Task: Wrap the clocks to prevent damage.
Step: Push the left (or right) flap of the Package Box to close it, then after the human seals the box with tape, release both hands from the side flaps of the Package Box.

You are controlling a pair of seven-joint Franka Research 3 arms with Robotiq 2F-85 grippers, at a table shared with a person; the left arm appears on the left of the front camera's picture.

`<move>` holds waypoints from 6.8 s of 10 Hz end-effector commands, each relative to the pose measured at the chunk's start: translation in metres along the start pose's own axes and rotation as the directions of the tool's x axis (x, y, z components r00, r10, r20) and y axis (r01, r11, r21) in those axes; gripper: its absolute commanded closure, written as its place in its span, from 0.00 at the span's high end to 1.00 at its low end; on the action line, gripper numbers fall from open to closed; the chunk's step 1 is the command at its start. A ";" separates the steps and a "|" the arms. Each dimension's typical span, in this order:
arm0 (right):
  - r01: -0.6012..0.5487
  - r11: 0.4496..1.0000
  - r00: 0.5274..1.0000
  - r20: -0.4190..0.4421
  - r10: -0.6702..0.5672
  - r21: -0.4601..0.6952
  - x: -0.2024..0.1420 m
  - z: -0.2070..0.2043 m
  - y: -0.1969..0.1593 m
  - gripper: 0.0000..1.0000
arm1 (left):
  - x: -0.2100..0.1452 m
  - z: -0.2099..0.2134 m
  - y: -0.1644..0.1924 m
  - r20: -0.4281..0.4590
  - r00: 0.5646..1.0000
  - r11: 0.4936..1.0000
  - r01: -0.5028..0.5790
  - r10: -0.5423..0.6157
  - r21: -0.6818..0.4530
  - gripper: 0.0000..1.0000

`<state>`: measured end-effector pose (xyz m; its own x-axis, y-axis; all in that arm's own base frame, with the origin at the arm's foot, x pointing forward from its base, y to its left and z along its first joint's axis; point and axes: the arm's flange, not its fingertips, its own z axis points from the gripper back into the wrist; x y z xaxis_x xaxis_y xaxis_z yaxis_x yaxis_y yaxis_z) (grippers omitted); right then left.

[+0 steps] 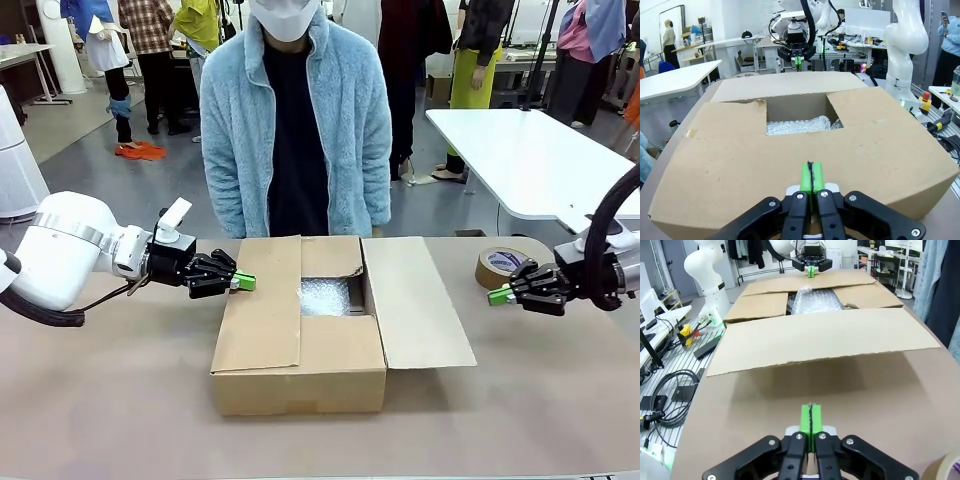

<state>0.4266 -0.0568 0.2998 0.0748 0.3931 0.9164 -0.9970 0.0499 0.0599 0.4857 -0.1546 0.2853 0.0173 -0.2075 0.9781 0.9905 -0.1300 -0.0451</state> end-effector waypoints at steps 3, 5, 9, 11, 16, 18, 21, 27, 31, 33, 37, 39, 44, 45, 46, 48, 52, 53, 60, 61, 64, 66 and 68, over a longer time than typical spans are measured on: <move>-0.009 1.000 0.999 0.042 0.010 -0.019 -0.010 -0.031 -0.015 0.01 | -0.002 -0.005 0.001 -0.001 1.000 1.000 -0.007 0.007 0.012 0.00; -0.008 1.000 0.998 0.062 0.007 0.009 -0.011 -0.050 -0.015 0.01 | -0.002 -0.005 0.001 -0.001 1.000 1.000 -0.007 0.007 0.012 0.00; -0.001 0.998 0.997 0.081 -0.004 0.062 -0.008 -0.079 -0.019 0.01 | -0.002 -0.005 0.001 -0.001 1.000 1.000 -0.007 0.007 0.012 0.00; 0.019 0.995 0.988 0.150 -0.034 0.097 -0.006 -0.088 -0.013 0.01 | -0.002 -0.005 0.001 -0.001 1.000 1.000 -0.007 0.007 0.012 0.00; 0.038 0.977 0.880 0.456 -0.133 0.211 0.015 -0.105 0.000 0.01 | -0.002 -0.005 0.001 -0.001 1.000 1.000 -0.007 0.007 0.012 0.00; 0.034 0.975 0.881 0.455 -0.134 0.220 0.019 -0.120 0.001 0.01 | -0.002 -0.005 0.001 -0.001 1.000 1.000 -0.007 0.007 0.012 0.00; 0.031 0.979 0.897 0.426 -0.116 0.203 0.027 -0.151 -0.012 0.01 | -0.002 -0.005 0.001 -0.001 1.000 1.000 -0.007 0.007 0.012 0.00; 0.002 0.981 0.913 0.399 -0.081 0.193 0.047 -0.194 -0.033 0.01 | -0.002 -0.005 0.001 -0.001 1.000 1.000 -0.007 0.007 0.012 0.00; -0.002 0.974 0.929 0.360 -0.081 0.224 0.050 -0.232 -0.030 0.01 | -0.002 -0.005 0.001 -0.001 1.000 1.000 -0.007 0.007 0.012 0.00; 0.004 0.975 0.935 0.346 -0.082 0.221 0.042 -0.231 -0.036 0.01 | -0.002 -0.005 0.001 -0.001 1.000 1.000 -0.007 0.007 0.012 0.00; -0.015 0.947 0.940 0.326 -0.095 0.321 0.022 -0.218 -0.026 0.01 | -0.002 -0.005 0.001 -0.001 1.000 1.000 -0.007 0.007 0.012 0.00; 0.009 0.970 0.927 0.363 -0.099 0.242 0.041 -0.222 -0.032 0.01 | -0.002 -0.005 0.001 -0.001 1.000 1.000 -0.007 0.007 0.012 0.00; 0.009 0.970 0.927 0.363 -0.099 0.242 0.041 -0.222 -0.032 0.01 | -0.002 -0.005 0.001 -0.001 1.000 1.000 -0.007 0.007 0.012 0.00; 0.009 0.970 0.927 0.363 -0.099 0.242 0.041 -0.222 -0.032 0.01 | -0.002 -0.005 0.001 -0.001 1.000 1.000 -0.007 0.007 0.012 0.00; 0.009 0.970 0.927 0.363 -0.099 0.242 0.041 -0.222 -0.032 0.01 | -0.002 -0.005 0.001 -0.001 1.000 1.000 -0.007 0.007 0.012 0.00; 0.009 0.970 0.927 0.363 -0.099 0.242 0.041 -0.222 -0.032 0.01 | -0.002 -0.005 0.001 -0.001 1.000 1.000 -0.007 0.007 0.012 0.00; 0.009 0.970 0.927 0.363 -0.099 0.242 0.041 -0.222 -0.032 0.01 | -0.002 -0.005 0.001 -0.001 1.000 1.000 -0.007 0.007 0.012 0.00; 0.009 0.970 0.927 0.363 -0.099 0.242 0.041 -0.222 -0.032 0.01 | -0.002 -0.005 0.001 -0.001 1.000 1.000 -0.007 0.007 0.012 0.00; 0.009 0.970 0.927 0.363 -0.099 0.242 0.041 -0.222 -0.032 0.01 | -0.002 -0.005 0.001 -0.001 1.000 1.000 -0.007 0.007 0.012 0.00; 0.009 0.970 0.927 0.363 -0.099 0.242 0.041 -0.222 -0.032 0.01 | -0.002 -0.005 0.001 -0.001 1.000 1.000 -0.007 0.007 0.012 0.00; 0.009 0.970 0.927 0.363 -0.099 0.242 0.041 -0.222 -0.032 0.01 | -0.002 -0.005 0.001 -0.001 1.000 1.000 -0.007 0.007 0.012 0.00; 0.009 0.970 0.927 0.363 -0.099 0.242 0.041 -0.222 -0.032 0.01 | -0.002 -0.005 0.001 -0.001 1.000 1.000 -0.007 0.007 0.012 0.00; 0.009 0.970 0.927 0.363 -0.099 0.242 0.041 -0.222 -0.032 0.01 | -0.002 -0.005 0.001 -0.001 1.000 1.000 -0.007 0.007 0.012 0.00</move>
<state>0.4659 0.1600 0.2480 0.1610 0.0191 0.9868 -0.9688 -0.1876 0.1617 0.4855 -0.1554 0.2854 0.0172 -0.2067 0.9783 0.9904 -0.1310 -0.0451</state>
